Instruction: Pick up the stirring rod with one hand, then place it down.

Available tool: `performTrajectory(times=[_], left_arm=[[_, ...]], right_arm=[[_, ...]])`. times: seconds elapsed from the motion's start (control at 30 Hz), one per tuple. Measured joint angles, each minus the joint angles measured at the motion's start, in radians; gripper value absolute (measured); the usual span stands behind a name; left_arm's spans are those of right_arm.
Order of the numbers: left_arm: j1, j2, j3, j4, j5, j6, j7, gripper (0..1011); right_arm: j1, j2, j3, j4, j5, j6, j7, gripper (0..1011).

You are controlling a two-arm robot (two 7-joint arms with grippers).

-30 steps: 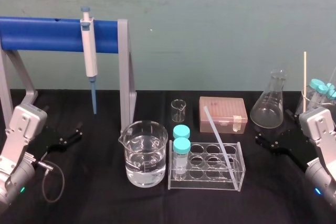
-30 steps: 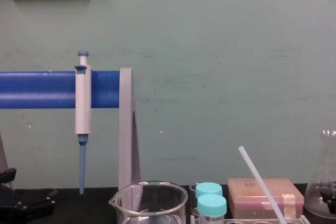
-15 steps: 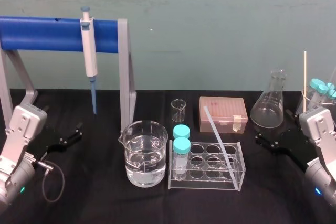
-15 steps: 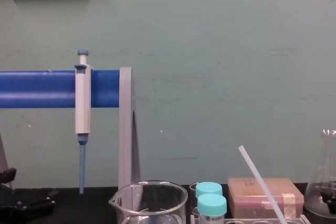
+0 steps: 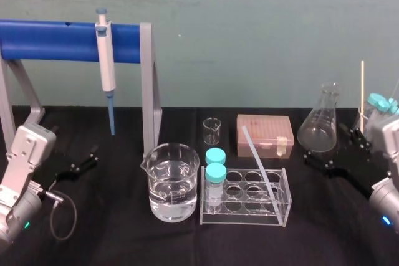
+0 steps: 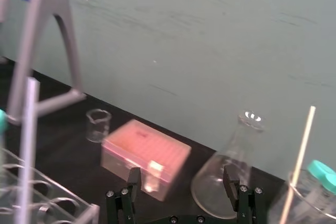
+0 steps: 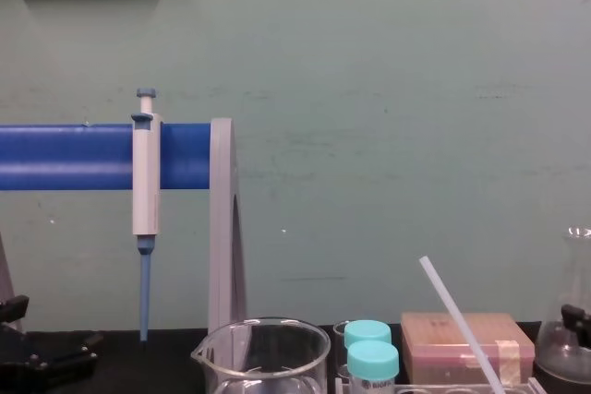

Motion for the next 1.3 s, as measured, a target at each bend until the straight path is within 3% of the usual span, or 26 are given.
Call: performTrajectory(times=[0.33,0.53,0.73,0.93,1.3], left_arm=[[0.000,0.000,0.000,0.000,0.000,0.000,0.000,1000],[0.000,0.000,0.000,0.000,0.000,0.000,0.000,1000],[0.000,0.000,0.000,0.000,0.000,0.000,0.000,1000],[0.000,0.000,0.000,0.000,0.000,0.000,0.000,1000],[0.000,0.000,0.000,0.000,0.000,0.000,0.000,1000]], right_arm=[[-0.088,0.070,0.082,-0.204,0.175,0.167,0.140,1000],[-0.105,0.095,0.095,-0.271,0.216,0.234,0.215,1000],[-0.069,0.078,0.065,-0.264,0.200,0.287,0.246,1000],[0.009,0.020,0.011,-0.201,0.154,0.326,0.275,1000],[0.093,-0.065,-0.036,-0.121,0.094,0.344,0.301,1000]])
